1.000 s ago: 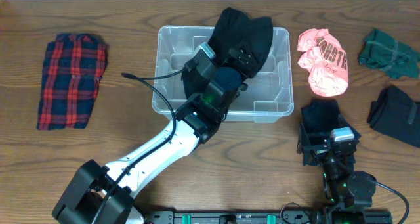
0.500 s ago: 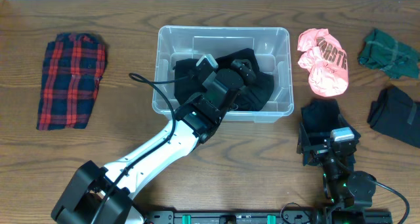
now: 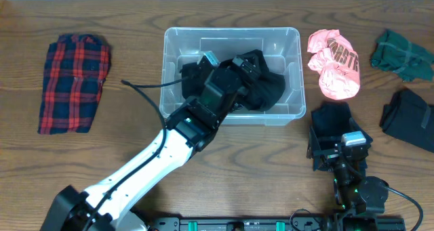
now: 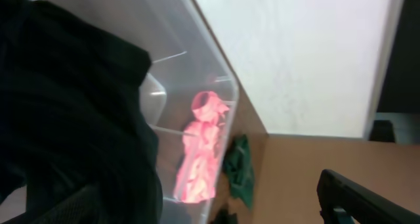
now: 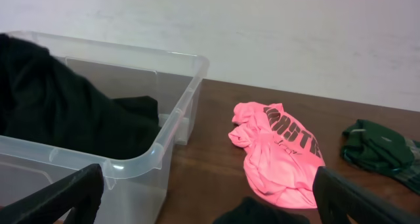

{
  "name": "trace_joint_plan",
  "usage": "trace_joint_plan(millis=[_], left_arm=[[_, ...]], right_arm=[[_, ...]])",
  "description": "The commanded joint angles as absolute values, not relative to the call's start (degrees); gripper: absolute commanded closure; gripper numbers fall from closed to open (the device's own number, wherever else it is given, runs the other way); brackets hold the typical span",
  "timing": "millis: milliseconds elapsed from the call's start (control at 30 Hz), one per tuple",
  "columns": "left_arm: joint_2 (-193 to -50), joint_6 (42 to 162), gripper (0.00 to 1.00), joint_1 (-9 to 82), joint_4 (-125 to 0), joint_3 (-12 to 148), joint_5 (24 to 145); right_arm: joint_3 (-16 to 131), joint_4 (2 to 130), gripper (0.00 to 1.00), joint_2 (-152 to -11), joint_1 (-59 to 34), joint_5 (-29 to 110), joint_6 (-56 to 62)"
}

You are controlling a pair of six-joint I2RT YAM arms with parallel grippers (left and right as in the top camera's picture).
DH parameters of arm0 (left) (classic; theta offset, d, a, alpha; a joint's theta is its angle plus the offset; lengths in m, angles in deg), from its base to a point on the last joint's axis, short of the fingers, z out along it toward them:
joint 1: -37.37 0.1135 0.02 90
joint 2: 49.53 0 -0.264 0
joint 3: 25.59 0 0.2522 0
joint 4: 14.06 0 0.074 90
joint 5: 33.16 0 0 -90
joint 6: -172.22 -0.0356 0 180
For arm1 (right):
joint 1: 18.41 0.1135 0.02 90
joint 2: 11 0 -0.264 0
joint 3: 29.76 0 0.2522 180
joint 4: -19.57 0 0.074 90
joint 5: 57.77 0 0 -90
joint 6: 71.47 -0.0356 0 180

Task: Pack container
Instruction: 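Lower the black garment into the bin and press it flat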

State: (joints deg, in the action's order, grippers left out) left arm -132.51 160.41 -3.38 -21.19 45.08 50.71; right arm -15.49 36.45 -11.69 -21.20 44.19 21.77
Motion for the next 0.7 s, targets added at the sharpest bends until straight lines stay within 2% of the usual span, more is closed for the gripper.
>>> trace_joint_plan(millis=[0, 267, 533, 600, 633, 667], left_arm=[[-128.9, 159.6, 0.02, -3.1, -20.3, 46.1, 51.5], [-128.0, 155.8, 0.02, -2.8, -20.7, 46.1, 51.5], [-128.0, 139.3, 0.01, -0.6, -21.7, 46.1, 48.3], [-128.0, 133.6, 0.09, -0.2, -22.4, 46.1, 50.6], [-128.0, 129.1, 0.18, -0.3, -23.3, 46.1, 52.6], [-128.0, 127.5, 0.2, -0.3, -23.7, 46.1, 53.2]], right_arm=[[-15.7, 36.5, 0.01, -11.4, -21.7, 44.1, 22.4], [-15.7, 36.5, 0.01, -11.4, -21.7, 44.1, 22.4], [-15.7, 36.5, 0.01, -11.4, -21.7, 44.1, 22.4], [-15.7, 36.5, 0.01, -11.4, -21.7, 44.1, 22.4], [-15.7, 36.5, 0.01, -11.4, -21.7, 44.0, 22.4], [-15.7, 36.5, 0.01, -11.4, -21.7, 44.0, 22.4]])
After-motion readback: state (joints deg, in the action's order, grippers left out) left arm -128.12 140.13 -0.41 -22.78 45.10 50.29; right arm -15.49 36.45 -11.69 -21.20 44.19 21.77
